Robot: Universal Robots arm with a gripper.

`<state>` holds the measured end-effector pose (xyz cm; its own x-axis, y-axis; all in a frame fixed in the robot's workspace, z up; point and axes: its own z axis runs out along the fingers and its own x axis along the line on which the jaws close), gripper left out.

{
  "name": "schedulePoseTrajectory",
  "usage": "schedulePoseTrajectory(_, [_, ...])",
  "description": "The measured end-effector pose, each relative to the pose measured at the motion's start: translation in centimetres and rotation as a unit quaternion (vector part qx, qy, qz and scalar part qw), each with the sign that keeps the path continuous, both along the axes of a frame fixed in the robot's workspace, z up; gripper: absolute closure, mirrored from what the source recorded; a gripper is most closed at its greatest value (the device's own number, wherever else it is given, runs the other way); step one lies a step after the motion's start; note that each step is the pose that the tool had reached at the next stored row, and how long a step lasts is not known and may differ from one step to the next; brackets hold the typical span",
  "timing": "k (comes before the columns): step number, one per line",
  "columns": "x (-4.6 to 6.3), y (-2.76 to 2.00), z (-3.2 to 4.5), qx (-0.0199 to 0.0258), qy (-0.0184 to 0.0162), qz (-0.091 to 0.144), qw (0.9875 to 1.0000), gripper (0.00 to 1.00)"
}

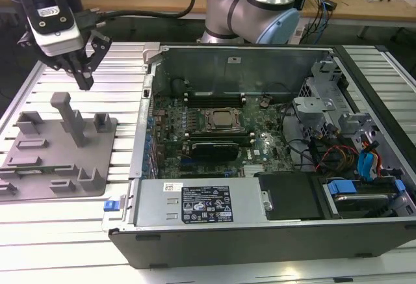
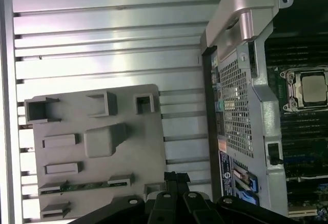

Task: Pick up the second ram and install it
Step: 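Reach for the second ram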

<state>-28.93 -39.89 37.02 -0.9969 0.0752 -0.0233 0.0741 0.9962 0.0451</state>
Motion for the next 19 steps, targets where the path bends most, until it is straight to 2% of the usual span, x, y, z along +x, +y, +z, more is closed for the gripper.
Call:
schedulePoseTrajectory(2, [-0.8,0.00,-0.14,0.0000,0.0000,0.000,1.0000,0.92])
schedulePoseTrajectory(6, [-1.6,0.00,-0.32,0.0000,0.0000,0.000,1.0000,0.92])
schedulePoseTrajectory(8, [-2.8,0.00,-0.57,0.0000,0.0000,0.000,1.0000,0.92])
schedulePoseTrajectory(10, [-3.2,-0.03,-0.67,0.0000,0.0000,0.000,1.0000,0.92])
schedulePoseTrajectory(14, [-4.3,-0.58,-0.98,0.0000,0.0000,0.000,1.0000,0.92])
schedulePoseTrajectory(16, [-5.0,-1.12,-1.22,0.0000,0.0000,0.000,1.0000,0.92])
schedulePoseTrajectory(19, [-6.0,-1.26,-1.58,0.0000,0.0000,0.000,1.0000,0.92])
